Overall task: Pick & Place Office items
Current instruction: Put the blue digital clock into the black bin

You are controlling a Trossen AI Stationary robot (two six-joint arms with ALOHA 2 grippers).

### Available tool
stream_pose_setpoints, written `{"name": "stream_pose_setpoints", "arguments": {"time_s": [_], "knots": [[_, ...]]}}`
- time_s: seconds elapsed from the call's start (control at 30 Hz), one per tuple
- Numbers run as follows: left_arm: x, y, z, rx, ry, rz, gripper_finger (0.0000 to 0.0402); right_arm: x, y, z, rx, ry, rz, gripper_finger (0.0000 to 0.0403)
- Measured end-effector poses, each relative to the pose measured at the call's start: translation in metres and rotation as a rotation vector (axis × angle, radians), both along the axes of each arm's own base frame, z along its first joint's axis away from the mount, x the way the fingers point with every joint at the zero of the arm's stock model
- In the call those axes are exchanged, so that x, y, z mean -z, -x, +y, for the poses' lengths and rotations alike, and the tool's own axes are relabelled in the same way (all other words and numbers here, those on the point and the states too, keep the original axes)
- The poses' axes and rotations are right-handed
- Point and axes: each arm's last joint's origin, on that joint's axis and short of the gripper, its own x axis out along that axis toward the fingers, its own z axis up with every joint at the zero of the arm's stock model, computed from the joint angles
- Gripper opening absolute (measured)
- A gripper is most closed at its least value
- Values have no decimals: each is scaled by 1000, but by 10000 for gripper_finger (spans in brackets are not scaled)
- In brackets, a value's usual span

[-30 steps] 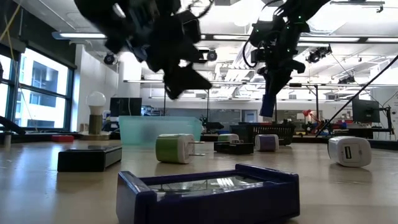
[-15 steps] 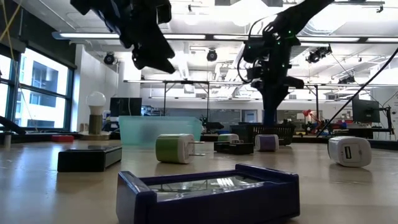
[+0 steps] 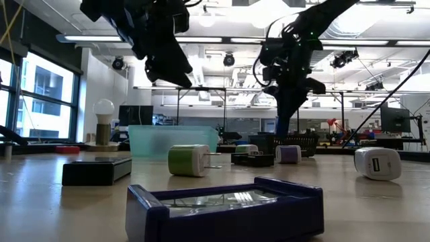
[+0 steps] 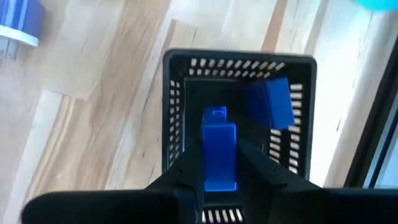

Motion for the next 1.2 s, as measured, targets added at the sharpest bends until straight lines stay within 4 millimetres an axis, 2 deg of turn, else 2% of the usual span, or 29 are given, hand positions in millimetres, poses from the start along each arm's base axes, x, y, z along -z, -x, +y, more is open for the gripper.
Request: {"name": "stream_pose_setpoints", "arguments": {"time_s": [0.27,0.67,1.2], "knots": [[1,0,-1,7,12,3,220,-1,-12,5,-37,31,-58,59],[1,0,-1,4,13,2,220,29,-20,-2,-31,-12,20,59],[1,0,-1,-10,31,3,220,28,-23,-4,1,16,1,70]]}}
